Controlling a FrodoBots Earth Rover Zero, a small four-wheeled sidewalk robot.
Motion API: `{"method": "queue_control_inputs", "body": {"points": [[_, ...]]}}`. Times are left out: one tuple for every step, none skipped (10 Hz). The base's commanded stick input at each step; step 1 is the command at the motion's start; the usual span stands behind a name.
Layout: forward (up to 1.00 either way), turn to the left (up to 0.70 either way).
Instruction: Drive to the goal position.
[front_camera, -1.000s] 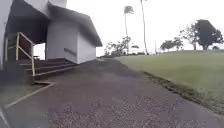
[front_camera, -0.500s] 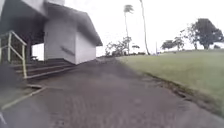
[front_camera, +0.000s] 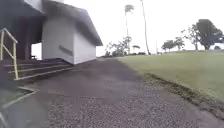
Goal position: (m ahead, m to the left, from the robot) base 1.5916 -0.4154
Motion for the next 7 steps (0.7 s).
{"method": "queue_control_inputs", "body": {"points": [[0.70,0.00],[0.70,0.00],[0.70,0.00],[0.70,0.00],[0.70,0.00],[0.70,0.00],[0.70,0.00]]}}
